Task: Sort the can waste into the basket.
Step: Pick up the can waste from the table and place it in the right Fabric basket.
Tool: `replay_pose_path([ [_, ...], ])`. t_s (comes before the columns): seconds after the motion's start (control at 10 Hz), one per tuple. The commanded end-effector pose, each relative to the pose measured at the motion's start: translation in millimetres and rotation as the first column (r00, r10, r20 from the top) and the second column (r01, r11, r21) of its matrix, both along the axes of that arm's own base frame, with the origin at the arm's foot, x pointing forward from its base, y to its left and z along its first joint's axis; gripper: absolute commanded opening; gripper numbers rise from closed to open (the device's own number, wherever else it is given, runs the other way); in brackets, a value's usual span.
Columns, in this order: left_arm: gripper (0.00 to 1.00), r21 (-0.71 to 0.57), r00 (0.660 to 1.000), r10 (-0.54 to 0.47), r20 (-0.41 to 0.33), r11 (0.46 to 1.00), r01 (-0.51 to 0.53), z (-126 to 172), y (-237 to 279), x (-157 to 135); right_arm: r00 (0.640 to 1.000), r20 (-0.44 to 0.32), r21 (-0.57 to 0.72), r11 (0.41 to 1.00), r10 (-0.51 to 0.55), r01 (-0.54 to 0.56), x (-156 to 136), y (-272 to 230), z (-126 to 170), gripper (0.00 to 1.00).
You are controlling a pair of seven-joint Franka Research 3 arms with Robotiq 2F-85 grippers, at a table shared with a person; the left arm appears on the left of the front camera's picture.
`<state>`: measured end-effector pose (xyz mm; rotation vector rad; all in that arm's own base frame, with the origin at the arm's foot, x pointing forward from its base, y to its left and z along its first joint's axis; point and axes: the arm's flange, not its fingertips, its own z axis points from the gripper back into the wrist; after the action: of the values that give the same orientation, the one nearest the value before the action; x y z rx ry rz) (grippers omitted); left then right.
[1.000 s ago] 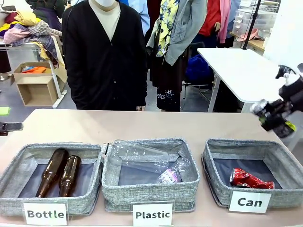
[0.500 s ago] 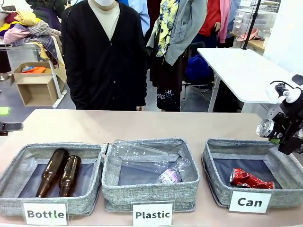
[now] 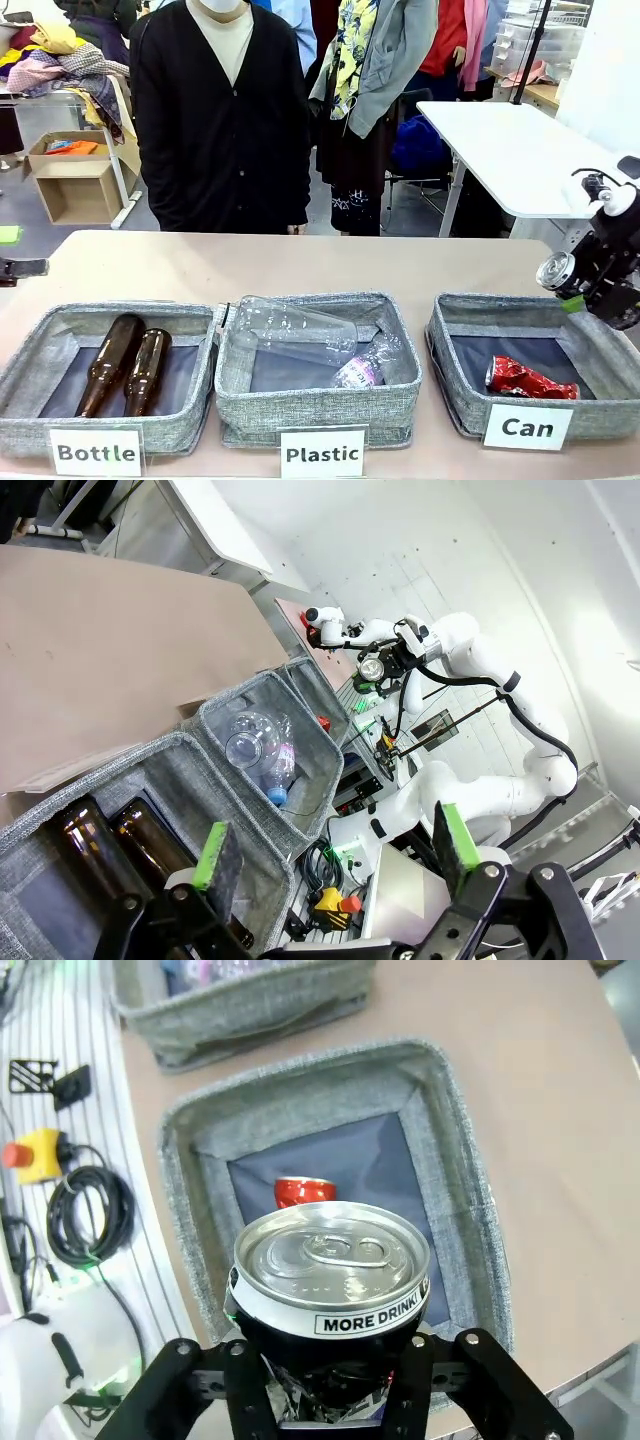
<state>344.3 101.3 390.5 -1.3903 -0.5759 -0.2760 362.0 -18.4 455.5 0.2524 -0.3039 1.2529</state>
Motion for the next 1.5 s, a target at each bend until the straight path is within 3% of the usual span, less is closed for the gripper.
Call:
replay_pose_path([
  [0.0, 1.00, 0.007, 1.000, 0.006, 0.013, 1.000, -0.006, 0.7, -2.4, -2.0, 0.999, 0.027, -0.006, 1.000, 0.016, -0.016, 0.7, 0.2, -5.8, 1.00],
  [0.1, 1.00, 0.007, 1.000, 0.006, 0.013, 1.000, -0.006, 0.7, -2.4, -2.0, 0.999, 0.028, -0.010, 1.000, 0.015, -0.015, 2.1, 0.5, -5.6, 0.83],
  [0.3, 1.00, 0.007, 1.000, 0.006, 0.013, 1.000, -0.006, 0.7, -2.4, -2.0, 0.999, 0.028, -0.008, 1.000, 0.022, -0.022, 3.0, 1.9, -5.4, 1.00],
  [0.7, 1.00, 0.007, 1.000, 0.006, 0.013, 1.000, -0.006, 0.7, -2.4, -2.0, 1.000, 0.024, 0.035, 0.999, 0.000, -0.001, 6.0, 5.0, -4.8, 1.00],
  [0.9, 1.00, 0.007, 1.000, 0.006, 0.013, 1.000, -0.006, 0.7, -2.4, -2.0, 0.993, -0.022, 0.215, 0.970, -0.113, 0.115, 14.3, 11.2, 3.1, 1.00],
  [1.0, 1.00, 0.007, 1.000, 0.006, 0.013, 1.000, -0.006, 0.7, -2.4, -2.0, 0.960, -0.102, 0.303, 0.911, -0.262, 0.281, 23.1, 19.8, 7.1, 1.00],
  [1.1, 1.00, 0.007, 1.000, 0.006, 0.013, 1.000, -0.006, 0.7, -2.4, -2.0, 0.799, -0.162, 0.413, 0.695, -0.580, 0.588, 39.8, 36.2, 9.2, 1.00],
  [1.2, 1.00, 0.007, 1.000, 0.006, 0.013, 1.000, -0.006, 0.7, -2.4, -2.0, 0.694, -0.388, 0.406, 0.564, -0.606, 0.719, 55.1, 48.6, 10.9, 1.00],
  [1.3, 1.00, 0.007, 1.000, 0.006, 0.013, 1.000, -0.006, 0.7, -2.4, -2.0, 0.578, -0.667, 0.320, 0.520, -0.470, 0.792, 73.8, 56.0, 8.7, 1.00],
  [1.4, 1.00, 0.007, 1.000, 0.006, 0.013, 1.000, -0.006, 0.7, -2.4, -2.0, 0.448, -0.810, 0.266, 0.445, -0.377, 0.855, 91.7, 55.6, 4.4, 1.00],
])
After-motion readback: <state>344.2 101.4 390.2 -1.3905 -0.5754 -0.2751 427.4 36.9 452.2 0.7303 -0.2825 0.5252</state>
